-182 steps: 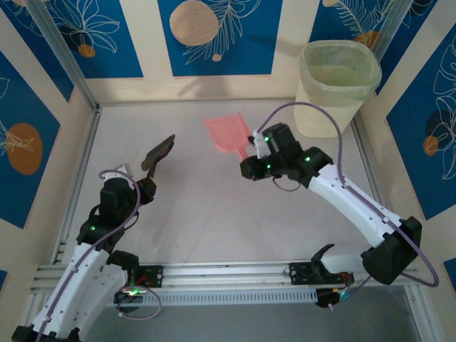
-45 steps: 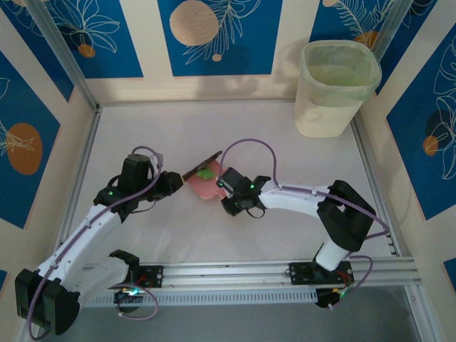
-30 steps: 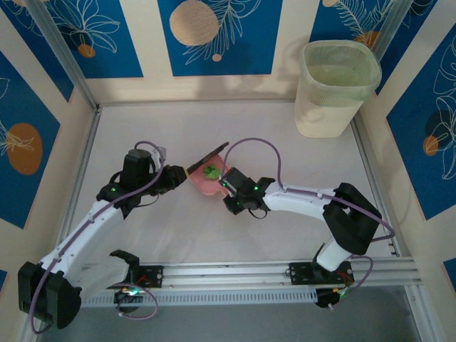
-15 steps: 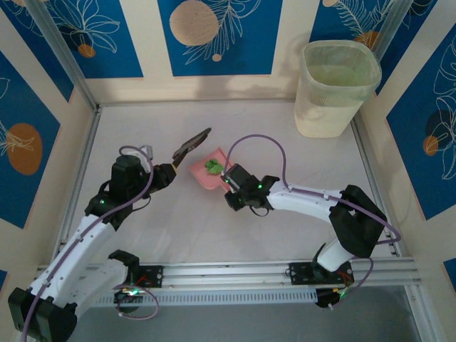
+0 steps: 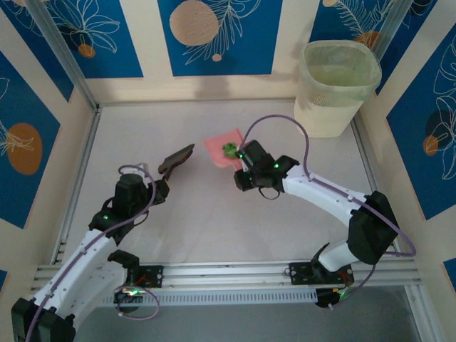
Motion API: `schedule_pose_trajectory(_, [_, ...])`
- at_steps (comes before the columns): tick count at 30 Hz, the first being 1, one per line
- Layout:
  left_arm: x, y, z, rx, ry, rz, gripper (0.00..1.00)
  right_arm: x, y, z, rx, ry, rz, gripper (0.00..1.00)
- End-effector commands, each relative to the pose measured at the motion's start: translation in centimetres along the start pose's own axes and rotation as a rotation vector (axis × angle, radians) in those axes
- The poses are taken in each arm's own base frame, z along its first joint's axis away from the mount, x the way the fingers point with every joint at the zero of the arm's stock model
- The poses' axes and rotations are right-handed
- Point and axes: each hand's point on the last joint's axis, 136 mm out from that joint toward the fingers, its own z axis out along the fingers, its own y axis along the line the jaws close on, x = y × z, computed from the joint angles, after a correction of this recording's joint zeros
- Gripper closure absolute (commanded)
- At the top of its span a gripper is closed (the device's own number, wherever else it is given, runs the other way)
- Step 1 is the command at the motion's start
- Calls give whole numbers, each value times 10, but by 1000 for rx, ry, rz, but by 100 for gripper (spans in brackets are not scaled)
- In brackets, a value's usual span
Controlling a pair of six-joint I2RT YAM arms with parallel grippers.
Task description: Sweep away the paper scraps from the table
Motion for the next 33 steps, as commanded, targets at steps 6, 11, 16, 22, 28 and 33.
schedule_pose_trajectory(6, [-4, -6, 13, 58, -46, -5, 100, -55, -19, -48, 2, -22, 122, 100])
schedule_pose_trajectory(11, [3, -8, 18, 77, -13, -11, 100, -93, -44, -67, -28, -71, 230, 100])
schedule_pose_trajectory(16, [5, -11, 19, 93, -9, -7, 100, -122, -74, -84, -39, -126, 325, 100])
schedule_pose_trajectory(22, [6, -11, 20, 94, -5, -3, 100, -145, -109, -107, -65, -191, 433, 100])
schedule_pose_trajectory(28, [7, -12, 22, 100, 4, -4, 100, -165, -139, -132, -134, -263, 544, 100])
schedule_pose_trajectory(33, [9, -14, 23, 108, 13, -4, 100, -177, -160, -148, -155, -308, 600, 100])
